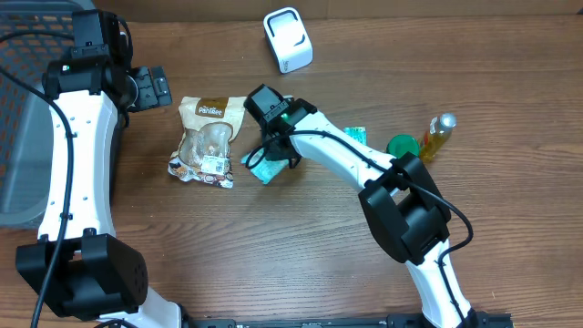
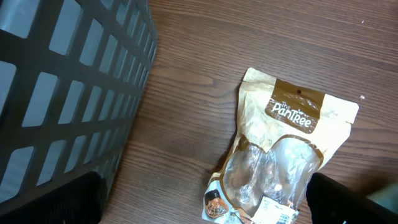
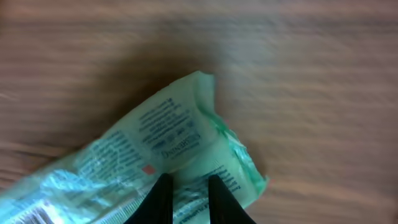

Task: Scan the item barcode
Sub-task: 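Move the right gripper left to the light-green packet and grasp it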

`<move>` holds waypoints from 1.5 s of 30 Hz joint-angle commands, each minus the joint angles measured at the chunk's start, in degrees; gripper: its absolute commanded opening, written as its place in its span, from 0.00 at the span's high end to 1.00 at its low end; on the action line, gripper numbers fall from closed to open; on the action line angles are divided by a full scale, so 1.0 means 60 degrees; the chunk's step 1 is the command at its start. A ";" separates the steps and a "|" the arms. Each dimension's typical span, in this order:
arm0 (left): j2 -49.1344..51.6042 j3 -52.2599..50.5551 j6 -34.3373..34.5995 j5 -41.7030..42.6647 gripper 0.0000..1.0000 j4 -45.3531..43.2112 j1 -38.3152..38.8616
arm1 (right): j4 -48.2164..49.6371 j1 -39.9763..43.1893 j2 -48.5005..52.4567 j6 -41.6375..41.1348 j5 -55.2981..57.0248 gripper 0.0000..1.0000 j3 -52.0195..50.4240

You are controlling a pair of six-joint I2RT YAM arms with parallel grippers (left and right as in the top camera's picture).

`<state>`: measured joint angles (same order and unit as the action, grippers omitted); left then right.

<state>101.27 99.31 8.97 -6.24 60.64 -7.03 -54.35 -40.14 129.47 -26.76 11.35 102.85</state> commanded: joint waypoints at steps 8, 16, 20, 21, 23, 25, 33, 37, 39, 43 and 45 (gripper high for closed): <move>-0.0018 0.0146 -0.0033 -0.0127 0.00 0.0000 -0.0076 | -0.0900 0.0076 -0.1177 -0.0022 0.0146 0.77 0.0288; -0.0018 0.0146 -0.0033 -0.0127 0.00 0.0000 -0.0076 | -0.1049 0.0076 -0.1322 0.2033 -0.1537 0.69 0.0219; -0.0018 0.0146 -0.0033 -0.0127 0.00 0.0000 -0.0076 | -0.0936 0.0066 -0.1297 0.2761 -0.1559 0.57 -0.0200; -0.0018 0.0146 -0.0033 -0.0127 0.00 0.0000 -0.0076 | -0.0882 0.0066 -0.1286 0.2892 -0.1559 0.56 -0.0284; -0.0018 0.0146 -0.0033 -0.0127 0.00 0.0000 -0.0076 | -0.0619 0.0080 -0.1286 0.3173 -0.1552 0.55 -0.0503; -0.0018 0.0146 -0.0033 -0.0127 0.00 0.0000 -0.0076 | -0.0175 0.0098 -0.1286 0.3588 -0.1497 0.55 -0.0758; -0.0018 0.0146 -0.0033 -0.0127 0.00 0.0000 -0.0076 | 0.0277 0.0098 -0.0965 0.3810 -0.1260 0.48 -0.0863; -0.0018 0.0146 -0.0033 -0.0127 0.00 0.0000 -0.0076 | 0.0291 0.0098 -0.0834 0.4186 -0.0987 0.48 -0.0867; -0.0018 0.0146 -0.0033 -0.0127 0.00 0.0000 -0.0076 | 0.0306 0.0098 -0.0820 0.4233 -0.0987 0.48 -0.0867; -0.0018 0.0146 -0.0033 -0.0127 0.00 0.0000 -0.0076 | 0.0379 0.0098 -0.0780 0.4302 -0.1341 0.48 -0.0867; -0.0018 0.0146 -0.0033 -0.0127 0.00 0.0000 -0.0076 | 0.0419 0.0098 -0.0710 0.4306 -0.1388 0.48 -0.0867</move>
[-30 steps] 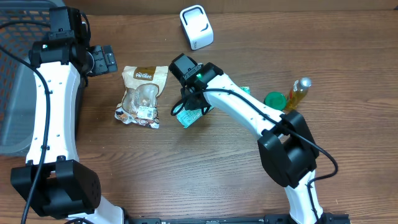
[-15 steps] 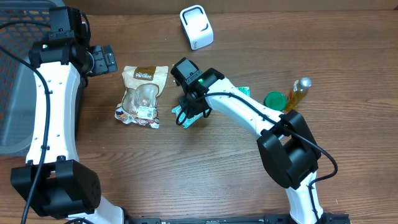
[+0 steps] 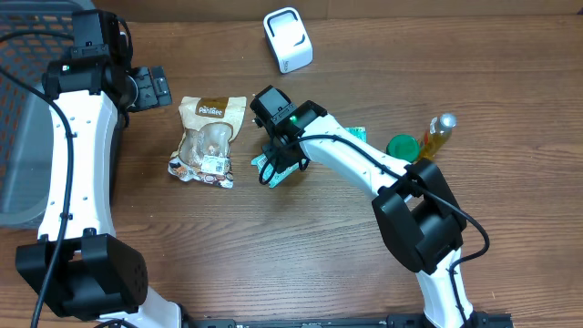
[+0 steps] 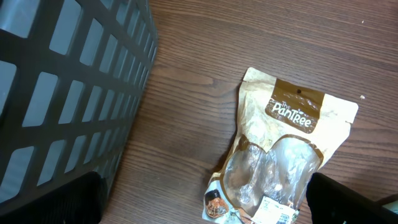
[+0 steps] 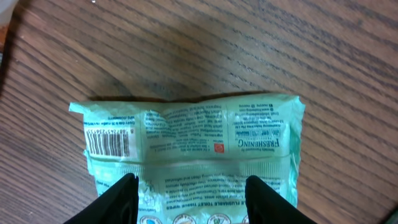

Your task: Scan the item barcode

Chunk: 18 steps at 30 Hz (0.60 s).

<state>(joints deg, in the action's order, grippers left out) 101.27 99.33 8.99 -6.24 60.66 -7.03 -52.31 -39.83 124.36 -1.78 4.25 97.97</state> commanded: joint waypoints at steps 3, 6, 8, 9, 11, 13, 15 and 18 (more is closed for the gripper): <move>-0.0018 0.0142 -0.0036 -0.0127 0.00 -0.0004 -0.0076 | 0.0069 0.0047 0.0310 0.0382 -0.0237 0.48 -0.0055; -0.0018 0.0142 -0.0036 -0.0127 0.00 -0.0004 -0.0076 | 0.0113 0.0047 0.0583 0.0386 -0.0244 0.48 -0.0062; -0.0018 0.0142 -0.0036 -0.0127 0.01 -0.0004 -0.0076 | 0.0106 0.0047 0.0831 0.0386 -0.0240 0.44 -0.0076; -0.0018 0.0142 -0.0036 -0.0127 0.00 -0.0004 -0.0076 | 0.0106 0.0047 0.0918 0.0386 -0.0237 0.42 -0.0080; -0.0018 0.0142 -0.0036 -0.0127 0.00 -0.0004 -0.0076 | 0.0087 0.0047 0.0943 0.0386 -0.0244 0.40 -0.0080; -0.0018 0.0142 -0.0036 -0.0127 0.00 -0.0004 -0.0076 | 0.0069 0.0047 0.0903 0.0386 -0.0237 0.39 -0.0058; -0.0018 0.0142 -0.0036 -0.0127 0.00 -0.0004 -0.0076 | 0.0062 0.0047 0.0834 0.0382 -0.0240 0.39 0.0051; -0.0018 0.0142 -0.0036 -0.0127 0.01 -0.0004 -0.0076 | 0.0011 0.0047 0.0641 0.0375 -0.0240 0.38 0.0419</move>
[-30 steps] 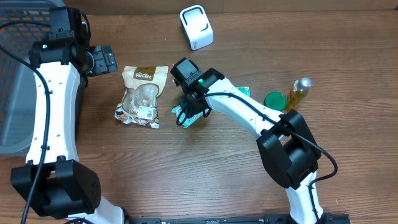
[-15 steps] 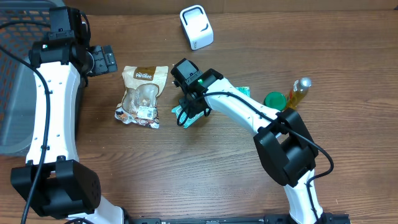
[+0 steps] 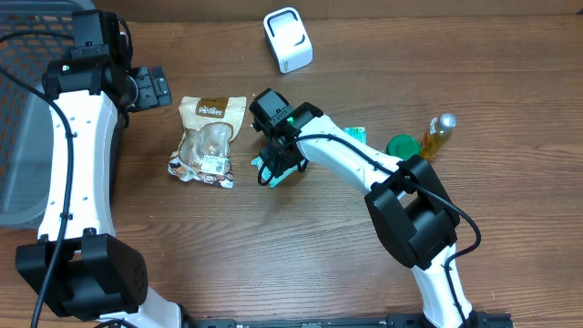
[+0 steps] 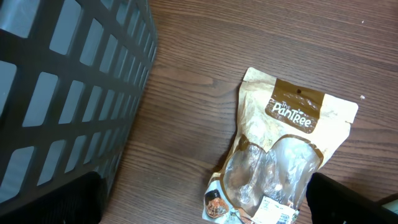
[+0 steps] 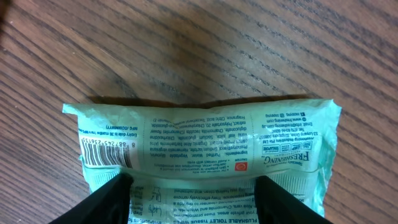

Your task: Scan the item barcode

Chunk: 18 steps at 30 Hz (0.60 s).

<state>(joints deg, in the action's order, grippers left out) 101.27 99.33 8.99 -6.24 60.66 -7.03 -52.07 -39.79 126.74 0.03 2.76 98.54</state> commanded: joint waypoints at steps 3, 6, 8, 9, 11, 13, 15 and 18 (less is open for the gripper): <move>-0.0018 0.0142 -0.0036 -0.0127 0.00 -0.0004 -0.0076 | -0.0051 0.0040 -0.0011 -0.0098 0.0007 0.36 0.0648; -0.0018 0.0142 -0.0036 -0.0127 0.00 -0.0004 -0.0073 | -0.0044 0.0040 -0.0200 -0.0510 0.0011 0.37 0.0732; -0.0018 0.0142 -0.0036 -0.0127 0.00 -0.0004 -0.0076 | -0.0084 0.0040 -0.0215 -0.1089 0.0007 0.37 0.0732; -0.0018 0.0142 -0.0036 -0.0127 0.01 -0.0004 -0.0076 | -0.0124 0.0040 -0.0211 -0.1519 -0.0040 0.38 0.0729; -0.0018 0.0142 -0.0036 -0.0127 0.00 -0.0004 -0.0076 | -0.0200 0.0040 -0.0208 -0.2197 -0.0153 0.41 0.0685; -0.0018 0.0142 -0.0036 -0.0127 0.00 -0.0004 -0.0073 | -0.0313 0.0040 -0.0208 -0.2769 -0.0164 0.42 0.0678; -0.0018 0.0142 -0.0036 -0.0127 0.00 -0.0004 -0.0076 | -0.0368 0.0015 -0.0208 -0.3286 -0.0168 0.43 0.0667; -0.0018 0.0142 -0.0036 -0.0127 0.00 -0.0004 -0.0076 | -0.0375 -0.0062 -0.0208 -0.3555 -0.0164 0.43 0.0634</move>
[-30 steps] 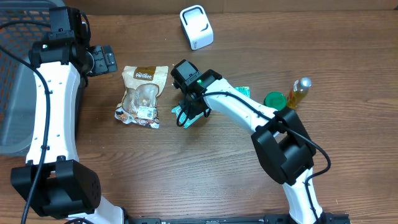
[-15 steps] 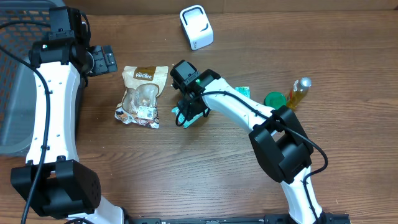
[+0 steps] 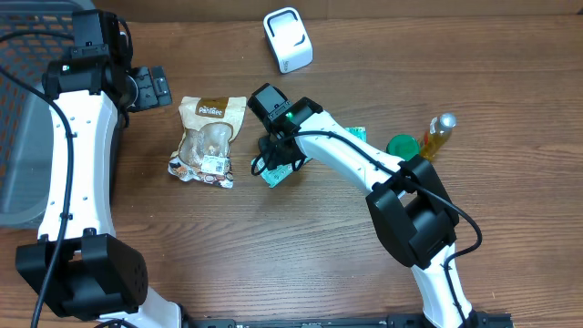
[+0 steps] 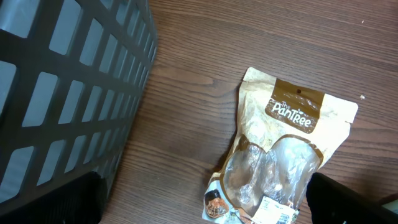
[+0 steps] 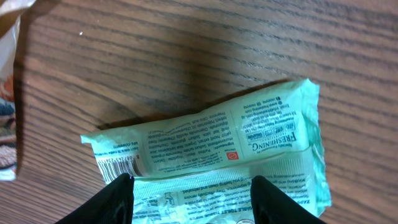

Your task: Scan the item barcode

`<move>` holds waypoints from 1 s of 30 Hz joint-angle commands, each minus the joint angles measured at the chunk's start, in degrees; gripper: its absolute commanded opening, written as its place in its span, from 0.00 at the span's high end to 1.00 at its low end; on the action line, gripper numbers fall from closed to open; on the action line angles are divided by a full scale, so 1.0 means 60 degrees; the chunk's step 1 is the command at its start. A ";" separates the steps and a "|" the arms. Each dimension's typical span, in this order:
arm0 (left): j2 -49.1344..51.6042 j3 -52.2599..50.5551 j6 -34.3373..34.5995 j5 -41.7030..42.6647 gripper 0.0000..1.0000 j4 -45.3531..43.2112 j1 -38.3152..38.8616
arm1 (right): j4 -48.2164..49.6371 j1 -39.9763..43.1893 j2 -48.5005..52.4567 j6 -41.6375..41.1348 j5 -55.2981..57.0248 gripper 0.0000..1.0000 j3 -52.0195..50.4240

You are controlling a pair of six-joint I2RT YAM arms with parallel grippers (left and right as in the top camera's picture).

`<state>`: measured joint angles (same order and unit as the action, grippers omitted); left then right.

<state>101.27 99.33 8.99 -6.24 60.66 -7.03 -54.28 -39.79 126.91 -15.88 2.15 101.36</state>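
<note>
A green wipes pack (image 5: 211,143) lies flat on the table with its printed side up and its barcode (image 5: 115,167) at the left end. My right gripper (image 5: 196,205) hovers low over it, open, with the fingers (image 5: 118,199) wide apart above the pack. The overhead view has the pack (image 3: 271,173) just below that gripper (image 3: 273,162). A white barcode scanner (image 3: 288,39) stands at the back of the table. My left gripper (image 3: 159,87) is open at the far left, holding nothing.
A tan PanTree snack pouch (image 4: 280,155) lies left of the pack. A dark mesh basket (image 4: 62,81) fills the left edge. A second green pack (image 3: 355,134), a green lid (image 3: 401,146) and a yellow bottle (image 3: 439,135) sit to the right.
My right wrist has turned a little, so the green pack now lies slanted in its view, with the pouch's edge showing at the left. The left arm has not moved.
My right gripper's fingers were first close together, pinching one end of the green pack. By the following moment they stood wide apart and the pack lay flat, barcode side up. The gripper has stayed open over it since.
</note>
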 commanded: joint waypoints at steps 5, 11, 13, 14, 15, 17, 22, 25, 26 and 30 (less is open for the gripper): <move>-0.0018 0.0142 -0.0036 -0.0127 0.00 0.0000 -0.0076 | -0.0004 -0.0073 -0.0219 -0.0936 -0.0055 0.43 0.0160; -0.0018 0.0142 -0.0036 -0.0127 0.01 -0.0004 -0.0076 | -0.0062 -0.0058 -0.0164 -0.0936 -0.0069 0.39 0.0175; -0.0018 0.0142 -0.0036 -0.0127 0.00 -0.0004 -0.0076 | -0.0087 0.0000 -0.0270 -0.0940 -0.0175 0.33 0.0193; -0.0018 0.0142 -0.0036 -0.0127 0.00 -0.0004 -0.0076 | -0.0095 0.0029 -0.0357 -0.0936 -0.0317 0.30 0.0193; -0.0018 0.0142 -0.0036 -0.0127 0.00 -0.0004 -0.0076 | -0.0117 0.0058 -0.0466 -0.0936 -0.0459 0.28 0.0193; -0.0018 0.0142 -0.0036 -0.0127 0.00 -0.0004 -0.0076 | -0.0197 0.0124 -0.0685 -0.0936 -0.0648 0.24 0.0193; -0.0018 0.0142 -0.0036 -0.0127 0.00 -0.0004 -0.0076 | -0.0444 0.0331 -0.0943 -0.0922 -0.0659 0.00 0.0189; -0.0018 0.0142 -0.0036 -0.0127 0.00 -0.0004 -0.0076 | -0.0433 0.0390 -0.0936 -0.0925 -0.0663 0.00 0.0189; -0.0018 0.0142 -0.0036 -0.0127 0.00 -0.0004 -0.0076 | -0.0433 0.0397 -0.0936 -0.0925 -0.0659 0.00 0.0189; -0.0018 0.0142 -0.0036 -0.0127 0.00 -0.0004 -0.0073 | -0.0433 0.0393 -0.0936 -0.0922 -0.0663 0.00 0.0189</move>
<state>101.30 99.33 8.99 -6.24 60.66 -7.03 -57.01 -37.47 123.39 -21.19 -1.50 101.36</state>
